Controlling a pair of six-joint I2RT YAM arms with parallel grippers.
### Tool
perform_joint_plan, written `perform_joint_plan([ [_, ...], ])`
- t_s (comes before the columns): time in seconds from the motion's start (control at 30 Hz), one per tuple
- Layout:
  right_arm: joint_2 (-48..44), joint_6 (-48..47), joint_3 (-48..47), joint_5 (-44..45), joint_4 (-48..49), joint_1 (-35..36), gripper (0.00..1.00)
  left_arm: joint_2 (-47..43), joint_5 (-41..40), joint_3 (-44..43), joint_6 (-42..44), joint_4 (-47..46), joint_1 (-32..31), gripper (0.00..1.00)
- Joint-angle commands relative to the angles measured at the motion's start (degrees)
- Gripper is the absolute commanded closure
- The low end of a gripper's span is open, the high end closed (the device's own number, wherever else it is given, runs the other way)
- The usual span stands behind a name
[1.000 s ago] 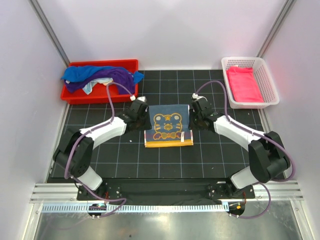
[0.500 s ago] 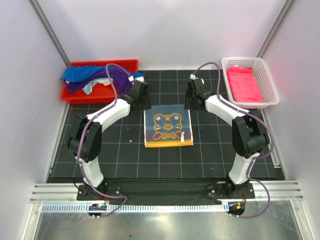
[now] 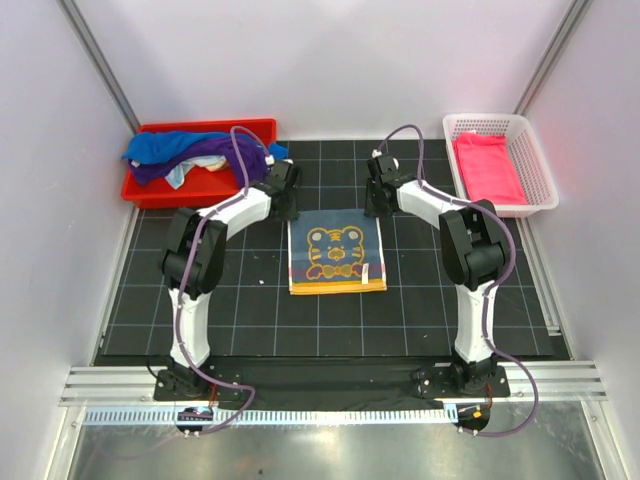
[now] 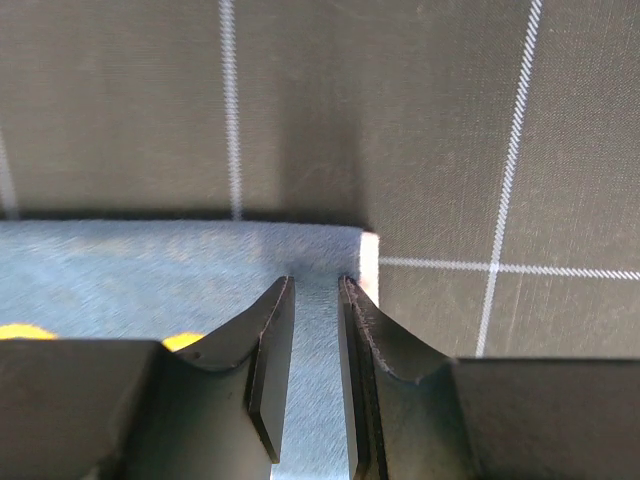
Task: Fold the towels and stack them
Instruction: Fold the towel
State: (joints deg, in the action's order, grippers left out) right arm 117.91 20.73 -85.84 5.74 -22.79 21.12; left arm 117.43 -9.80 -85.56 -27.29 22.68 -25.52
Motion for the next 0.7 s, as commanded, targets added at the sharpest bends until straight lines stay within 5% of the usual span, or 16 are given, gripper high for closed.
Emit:
perform_joint_plan([
  [0.0, 1.4, -1.3, -3.1, 3.0, -0.2, -0.3, 0.69, 1.3, -3.7, -2.6, 2.1, -0.2, 0.2, 0.71],
  [0.27, 1.0, -2.3, -2.8, 4.9, -0.3, -0.3, 0.69, 3.3, -3.6, -3.1, 2.1, -2.3, 0.3, 0.7],
  [0.67, -3.7, -2.2, 0.7, 3.0, 4.8, -1.3, 0.66, -4.9, 1.4, 7.0, 0.7, -14.2, 1.1, 0.65],
])
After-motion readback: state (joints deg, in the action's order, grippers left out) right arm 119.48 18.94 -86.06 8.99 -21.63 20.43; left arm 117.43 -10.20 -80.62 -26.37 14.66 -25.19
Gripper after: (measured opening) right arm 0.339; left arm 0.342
